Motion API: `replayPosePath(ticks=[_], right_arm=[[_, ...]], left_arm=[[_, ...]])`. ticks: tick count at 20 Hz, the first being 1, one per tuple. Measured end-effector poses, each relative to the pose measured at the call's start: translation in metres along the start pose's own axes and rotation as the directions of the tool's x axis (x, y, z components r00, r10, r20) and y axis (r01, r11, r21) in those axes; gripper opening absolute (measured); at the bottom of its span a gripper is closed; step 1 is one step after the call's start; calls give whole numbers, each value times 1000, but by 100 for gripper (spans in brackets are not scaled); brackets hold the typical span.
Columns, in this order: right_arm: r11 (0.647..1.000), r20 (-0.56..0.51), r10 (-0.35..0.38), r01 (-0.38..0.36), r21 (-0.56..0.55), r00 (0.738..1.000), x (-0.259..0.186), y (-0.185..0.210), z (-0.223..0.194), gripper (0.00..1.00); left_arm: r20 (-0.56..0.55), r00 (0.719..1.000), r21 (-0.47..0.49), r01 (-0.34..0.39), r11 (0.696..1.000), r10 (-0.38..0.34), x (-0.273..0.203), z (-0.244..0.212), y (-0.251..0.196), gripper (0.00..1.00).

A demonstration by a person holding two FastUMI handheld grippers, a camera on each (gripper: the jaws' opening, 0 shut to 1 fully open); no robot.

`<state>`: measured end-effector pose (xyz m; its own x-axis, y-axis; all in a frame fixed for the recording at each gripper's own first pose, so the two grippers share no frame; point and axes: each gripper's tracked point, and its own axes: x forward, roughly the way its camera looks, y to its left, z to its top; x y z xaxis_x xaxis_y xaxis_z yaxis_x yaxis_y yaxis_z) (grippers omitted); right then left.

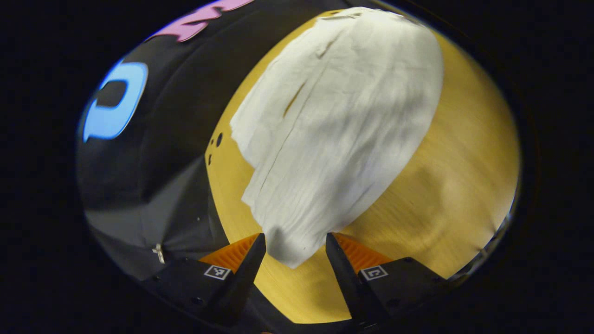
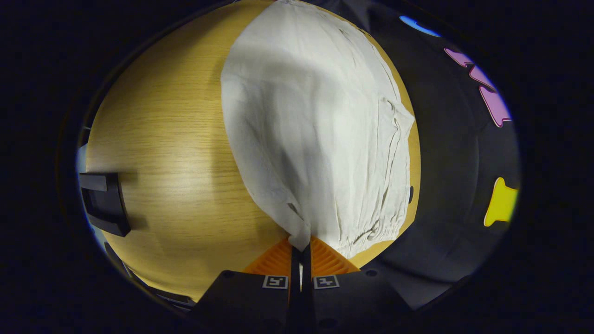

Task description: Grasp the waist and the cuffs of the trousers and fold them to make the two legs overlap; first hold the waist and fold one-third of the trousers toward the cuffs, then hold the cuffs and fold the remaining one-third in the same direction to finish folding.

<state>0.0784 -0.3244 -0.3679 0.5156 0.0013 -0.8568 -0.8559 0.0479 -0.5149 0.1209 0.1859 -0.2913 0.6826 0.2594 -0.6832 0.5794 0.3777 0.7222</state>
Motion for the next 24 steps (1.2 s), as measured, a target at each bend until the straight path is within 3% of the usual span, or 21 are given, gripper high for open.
replayPosePath(ticks=[2,3,4,5,8,10,12,15,19,24], right_arm=[[1000,2,-2,2,2,1000,-1,0,0,5],[1000,-1,0,0,4,1000,0,0,0,5],[1000,-2,2,-2,8,1000,0,0,-1,5],[1000,-1,4,-4,14,1000,0,0,-1,5],[1000,3,7,-7,21,1000,0,0,-1,5],[1000,5,4,-4,18,1000,-1,0,0,5],[1000,7,2,-2,20,1000,0,-1,-1,5],[999,6,8,-8,35,1000,0,-2,0,5],[999,-10,19,-18,47,1000,0,-7,-6,5],[987,-11,-53,54,154,999,-21,-33,-17,5]], left_arm=[[-7,999,116,43,992,-42,10,4,9,86],[-14,998,131,70,989,-69,11,6,7,82],[-25,995,129,97,987,-95,12,7,5,78],[-35,994,116,109,987,-105,12,10,4,66],[-51,986,82,163,983,-159,9,15,-4,52],[-51,984,87,172,981,-168,11,13,-5,37],[-53,982,76,184,980,-180,14,11,-6,35],[-51,986,67,162,985,-158,17,12,-6,13],[-50,990,81,135,987,-131,14,13,-13,7],[-20,991,37,129,991,-129,3,19,-1,6]])
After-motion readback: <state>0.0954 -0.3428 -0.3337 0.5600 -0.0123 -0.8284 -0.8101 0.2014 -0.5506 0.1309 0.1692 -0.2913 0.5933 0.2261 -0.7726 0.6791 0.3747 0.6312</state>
